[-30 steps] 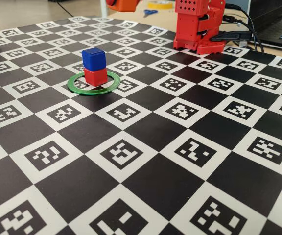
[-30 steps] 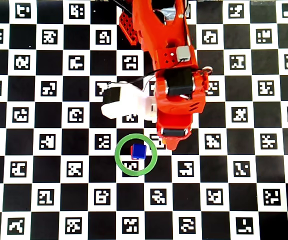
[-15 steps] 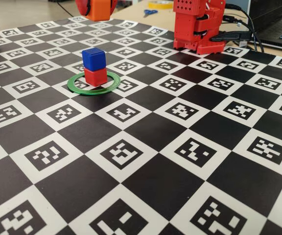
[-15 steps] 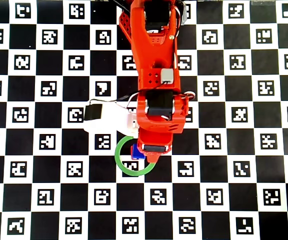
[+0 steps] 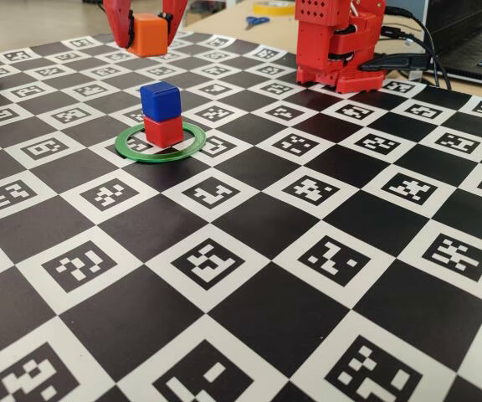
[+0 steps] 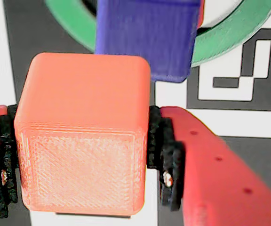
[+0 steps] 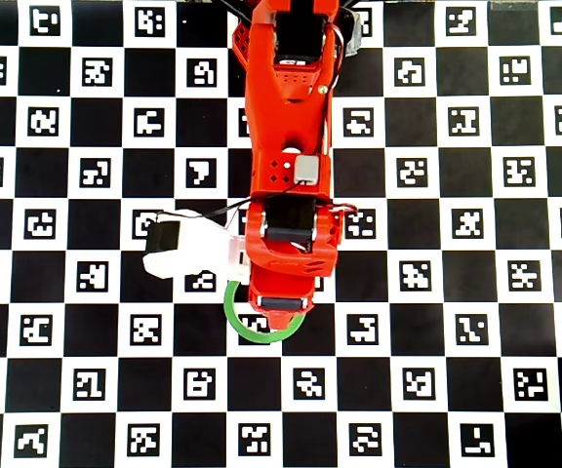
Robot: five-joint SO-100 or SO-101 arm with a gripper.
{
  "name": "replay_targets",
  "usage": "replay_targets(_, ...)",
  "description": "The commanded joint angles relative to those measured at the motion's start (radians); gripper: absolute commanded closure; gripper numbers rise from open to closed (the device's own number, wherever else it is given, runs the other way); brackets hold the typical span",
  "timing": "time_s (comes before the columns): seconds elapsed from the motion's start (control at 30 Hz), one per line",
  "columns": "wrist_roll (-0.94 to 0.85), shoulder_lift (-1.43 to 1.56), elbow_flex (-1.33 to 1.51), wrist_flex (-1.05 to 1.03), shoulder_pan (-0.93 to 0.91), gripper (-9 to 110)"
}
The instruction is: Grab the red cube then put it in the green circle then put the blue cube on top and finally the orange cube on top
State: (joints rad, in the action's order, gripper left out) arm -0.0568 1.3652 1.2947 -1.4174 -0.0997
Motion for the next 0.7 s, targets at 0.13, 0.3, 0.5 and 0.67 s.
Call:
replay_targets(0.13,-0.018,0.028,0.046,0.054,-0.018,93)
replay_targets(0.3,-0.029,0.029,0.107,0.106,-0.031,93)
replay_targets(0.5,-0.034,0.031,0.14,0.132,-0.038,93)
replay_targets(0.67,-0.034,0.031,0.155,0.141,-0.04,93)
